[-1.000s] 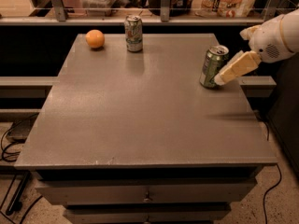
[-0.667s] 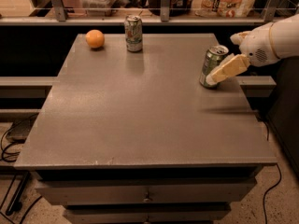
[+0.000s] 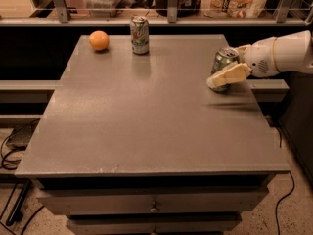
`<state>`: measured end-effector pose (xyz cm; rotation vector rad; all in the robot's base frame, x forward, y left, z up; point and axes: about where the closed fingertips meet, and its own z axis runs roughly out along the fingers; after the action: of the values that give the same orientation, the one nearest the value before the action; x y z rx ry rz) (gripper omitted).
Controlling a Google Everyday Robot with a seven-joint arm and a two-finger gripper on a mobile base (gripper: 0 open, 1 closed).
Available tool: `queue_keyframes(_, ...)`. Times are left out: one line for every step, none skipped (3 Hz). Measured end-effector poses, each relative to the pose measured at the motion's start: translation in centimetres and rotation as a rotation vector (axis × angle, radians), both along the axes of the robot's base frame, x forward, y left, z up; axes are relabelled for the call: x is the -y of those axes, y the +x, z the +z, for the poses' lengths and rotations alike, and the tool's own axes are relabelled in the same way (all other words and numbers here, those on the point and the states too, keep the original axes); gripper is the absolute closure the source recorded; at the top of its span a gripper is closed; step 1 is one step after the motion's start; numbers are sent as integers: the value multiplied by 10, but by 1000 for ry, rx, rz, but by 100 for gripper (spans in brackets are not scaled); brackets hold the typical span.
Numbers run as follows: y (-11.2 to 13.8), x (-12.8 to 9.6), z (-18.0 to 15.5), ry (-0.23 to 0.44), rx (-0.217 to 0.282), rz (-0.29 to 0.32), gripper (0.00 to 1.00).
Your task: Knock green can over
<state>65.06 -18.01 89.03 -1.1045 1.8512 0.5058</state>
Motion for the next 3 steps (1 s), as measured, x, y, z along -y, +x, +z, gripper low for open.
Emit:
queue_keyframes(6, -13, 0, -10, 8, 31, 49)
queue_keyframes(6, -36, 4, -120, 21, 76, 72)
queue_keyframes(-2, -71, 7, -327, 60, 165, 95)
